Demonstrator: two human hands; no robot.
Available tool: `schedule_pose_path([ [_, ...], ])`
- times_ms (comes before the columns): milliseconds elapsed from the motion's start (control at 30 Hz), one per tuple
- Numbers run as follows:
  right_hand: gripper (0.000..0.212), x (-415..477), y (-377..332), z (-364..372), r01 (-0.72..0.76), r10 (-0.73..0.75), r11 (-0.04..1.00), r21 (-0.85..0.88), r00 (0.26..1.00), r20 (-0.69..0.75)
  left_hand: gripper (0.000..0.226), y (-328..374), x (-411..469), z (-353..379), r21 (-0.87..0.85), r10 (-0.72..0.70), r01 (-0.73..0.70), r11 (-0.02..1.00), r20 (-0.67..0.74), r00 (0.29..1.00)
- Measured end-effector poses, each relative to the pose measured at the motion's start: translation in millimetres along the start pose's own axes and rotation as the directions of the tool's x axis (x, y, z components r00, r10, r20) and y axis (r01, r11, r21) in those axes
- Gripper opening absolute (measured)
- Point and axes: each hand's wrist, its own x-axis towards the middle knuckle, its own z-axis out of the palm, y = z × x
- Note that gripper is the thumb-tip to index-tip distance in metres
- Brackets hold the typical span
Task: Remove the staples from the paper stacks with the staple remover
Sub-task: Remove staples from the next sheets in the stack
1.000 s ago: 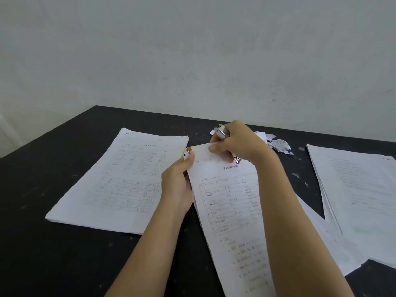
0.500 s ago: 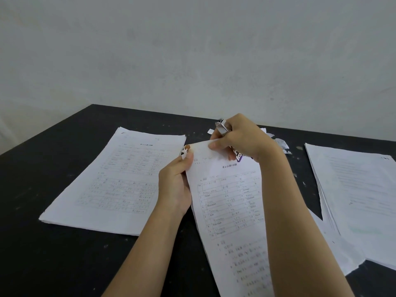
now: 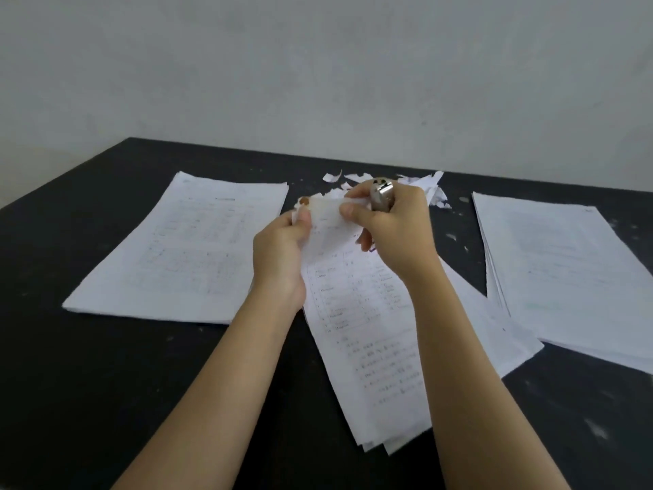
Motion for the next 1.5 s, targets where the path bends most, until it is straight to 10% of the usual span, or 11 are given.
schedule_pose_path([
  [633, 0.013, -15.7, 6.6, -10.1, -0.099, 0.101, 0.993, 0.058, 0.994, -0.044, 0.028, -7.4, -17.0, 1.2, 0.049, -0.009, 0.009, 0.999, -0.005, 1.0],
  [800, 0.012, -22.9, 8.1, -3.0, 0.005, -0.002, 1.0, 0.017, 0.986, -0.166, 0.041, -12.4, -14.0, -7.0, 0.215, 0.047, 0.023, 0.976, -0.315, 0.948],
  [967, 0.011, -30.9, 14.1, -3.7, 0.068, -0.057, 0.996, 0.054, 0.982, -0.181, 0.08, -7.1, -15.4, -16.3, -0.152, -0.558, 0.58, 0.801, 0.163, 0.814],
  [1233, 0.02, -35.5, 17.3, -15.6, -0.03, 0.032, 0.993, 0.11, 0.999, -0.016, 0.012, -8.0, 2.3, -8.3, -0.405, -0.433, 0.51, 0.759, 0.272, 0.859],
  [1500, 0.03, -43.3, 21.8, -26.0, -0.233, 0.236, 0.965, 0.117, 0.972, -0.006, 0.022, -28.4, -5.0, -11.4, -0.243, -0.277, 0.374, 0.895, 0.355, 0.893],
])
